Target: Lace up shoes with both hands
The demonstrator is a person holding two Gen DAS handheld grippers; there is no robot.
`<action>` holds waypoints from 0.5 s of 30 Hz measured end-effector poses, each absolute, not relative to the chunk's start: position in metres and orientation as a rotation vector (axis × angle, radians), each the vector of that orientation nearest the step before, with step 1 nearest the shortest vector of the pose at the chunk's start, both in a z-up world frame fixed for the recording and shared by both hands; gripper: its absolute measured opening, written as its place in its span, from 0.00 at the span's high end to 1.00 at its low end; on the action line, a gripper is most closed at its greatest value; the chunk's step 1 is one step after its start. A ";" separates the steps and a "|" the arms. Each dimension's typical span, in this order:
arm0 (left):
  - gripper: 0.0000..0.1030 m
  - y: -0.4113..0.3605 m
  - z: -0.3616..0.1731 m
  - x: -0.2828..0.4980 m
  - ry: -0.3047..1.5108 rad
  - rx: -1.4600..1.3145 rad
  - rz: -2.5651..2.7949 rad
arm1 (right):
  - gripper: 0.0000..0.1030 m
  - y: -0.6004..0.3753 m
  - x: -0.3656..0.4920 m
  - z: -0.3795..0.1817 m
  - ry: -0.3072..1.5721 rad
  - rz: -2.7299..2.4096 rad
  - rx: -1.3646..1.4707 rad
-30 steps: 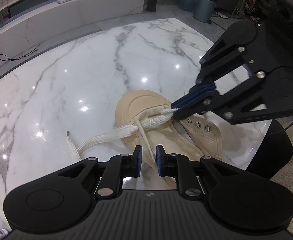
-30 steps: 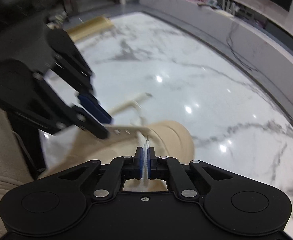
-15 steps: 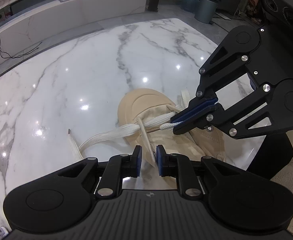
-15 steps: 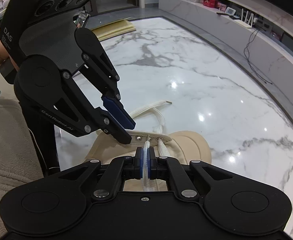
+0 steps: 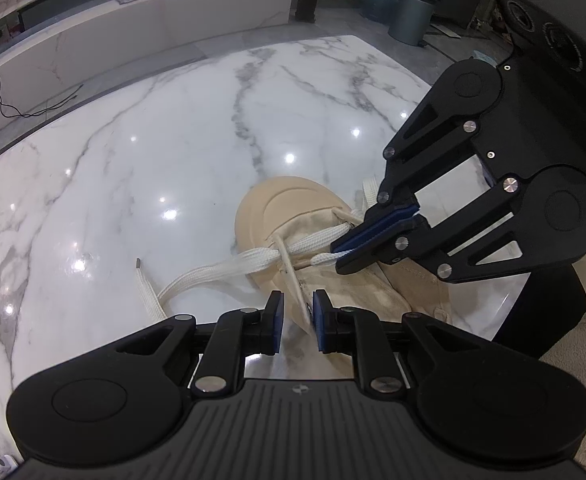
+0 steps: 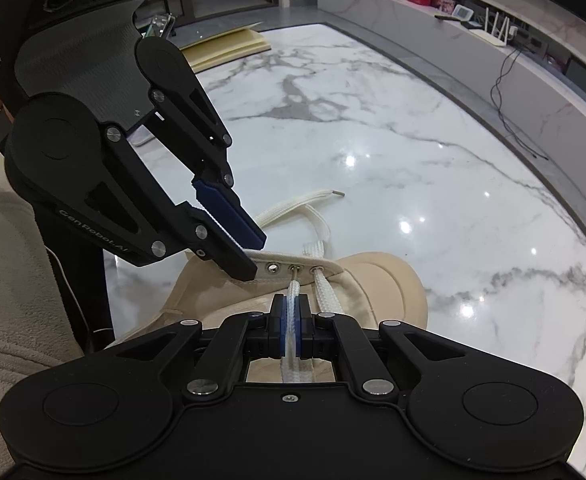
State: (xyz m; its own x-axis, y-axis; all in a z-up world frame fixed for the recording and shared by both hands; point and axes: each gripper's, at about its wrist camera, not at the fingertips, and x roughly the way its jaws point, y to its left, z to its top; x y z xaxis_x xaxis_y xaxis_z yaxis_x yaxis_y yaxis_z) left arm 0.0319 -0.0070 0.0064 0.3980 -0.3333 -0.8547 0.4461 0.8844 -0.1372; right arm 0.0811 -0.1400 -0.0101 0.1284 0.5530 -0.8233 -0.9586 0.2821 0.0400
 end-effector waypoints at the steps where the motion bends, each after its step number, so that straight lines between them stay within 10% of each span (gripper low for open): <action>1: 0.85 -0.007 0.007 0.032 1.052 0.121 -0.495 | 0.97 -0.139 0.082 -0.010 0.850 1.194 -0.594; 15: 0.85 -0.008 0.019 0.031 1.025 0.115 -0.541 | 0.97 -0.124 0.085 -0.017 0.835 1.193 -0.633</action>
State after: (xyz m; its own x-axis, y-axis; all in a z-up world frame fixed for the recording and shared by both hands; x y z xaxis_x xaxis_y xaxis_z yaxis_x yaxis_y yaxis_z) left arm 0.0311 -0.0077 0.0193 0.4006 -0.3740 -0.8365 0.4793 0.8636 -0.1566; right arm 0.0854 -0.1243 -0.0169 0.1450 0.5379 -0.8305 -0.9644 0.2643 0.0028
